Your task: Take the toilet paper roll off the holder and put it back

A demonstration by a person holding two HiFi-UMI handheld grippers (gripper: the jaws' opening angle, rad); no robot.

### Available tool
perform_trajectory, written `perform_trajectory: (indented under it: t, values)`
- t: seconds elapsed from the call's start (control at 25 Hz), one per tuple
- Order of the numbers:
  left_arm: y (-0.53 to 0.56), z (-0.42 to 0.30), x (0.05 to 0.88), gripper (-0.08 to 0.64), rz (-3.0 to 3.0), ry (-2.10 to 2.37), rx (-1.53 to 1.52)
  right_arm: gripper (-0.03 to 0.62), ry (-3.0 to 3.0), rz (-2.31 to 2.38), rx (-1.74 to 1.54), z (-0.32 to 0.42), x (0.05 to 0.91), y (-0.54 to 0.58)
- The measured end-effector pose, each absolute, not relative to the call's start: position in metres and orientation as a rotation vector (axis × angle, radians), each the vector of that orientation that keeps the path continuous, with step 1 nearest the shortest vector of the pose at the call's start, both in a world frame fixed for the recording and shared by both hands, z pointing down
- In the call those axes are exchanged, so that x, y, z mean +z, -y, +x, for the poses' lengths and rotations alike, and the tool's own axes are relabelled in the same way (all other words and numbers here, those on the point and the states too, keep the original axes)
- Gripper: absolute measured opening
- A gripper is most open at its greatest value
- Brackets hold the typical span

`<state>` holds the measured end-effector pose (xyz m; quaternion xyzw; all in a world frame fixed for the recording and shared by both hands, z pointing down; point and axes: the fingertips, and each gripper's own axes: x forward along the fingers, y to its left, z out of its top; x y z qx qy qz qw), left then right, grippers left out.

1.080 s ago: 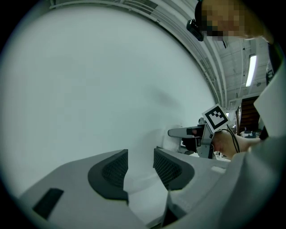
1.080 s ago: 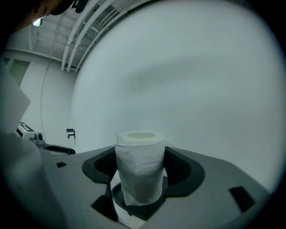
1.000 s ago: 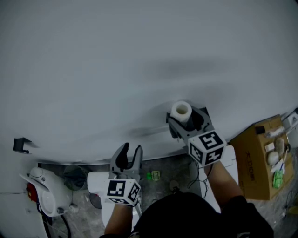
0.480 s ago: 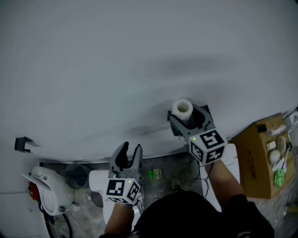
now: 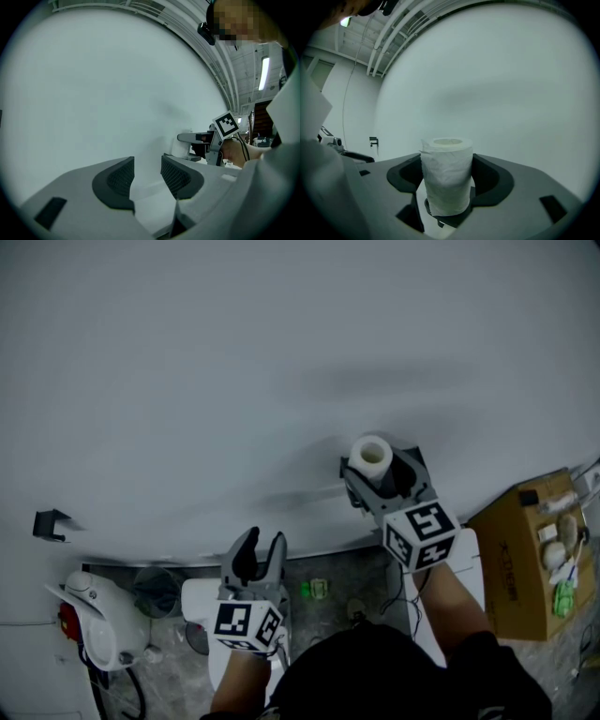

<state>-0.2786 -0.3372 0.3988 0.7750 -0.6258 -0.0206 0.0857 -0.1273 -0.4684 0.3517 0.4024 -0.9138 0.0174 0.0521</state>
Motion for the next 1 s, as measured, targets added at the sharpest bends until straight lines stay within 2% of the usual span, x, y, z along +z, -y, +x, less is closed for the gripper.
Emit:
perform_trajectory:
  t: [0.68,1.0]
  values:
    - [0.277,-0.288,0.411,0.166,2.345,1.763,-0.107,0.296,2.75,1.256,0.066,-0.136,0.355,0.389]
    - [0.247,-0.274,0.421,0.166,2.411,1.638,-0.086,0.296,2.704,1.353,0.148,-0.112,0.373,0.334]
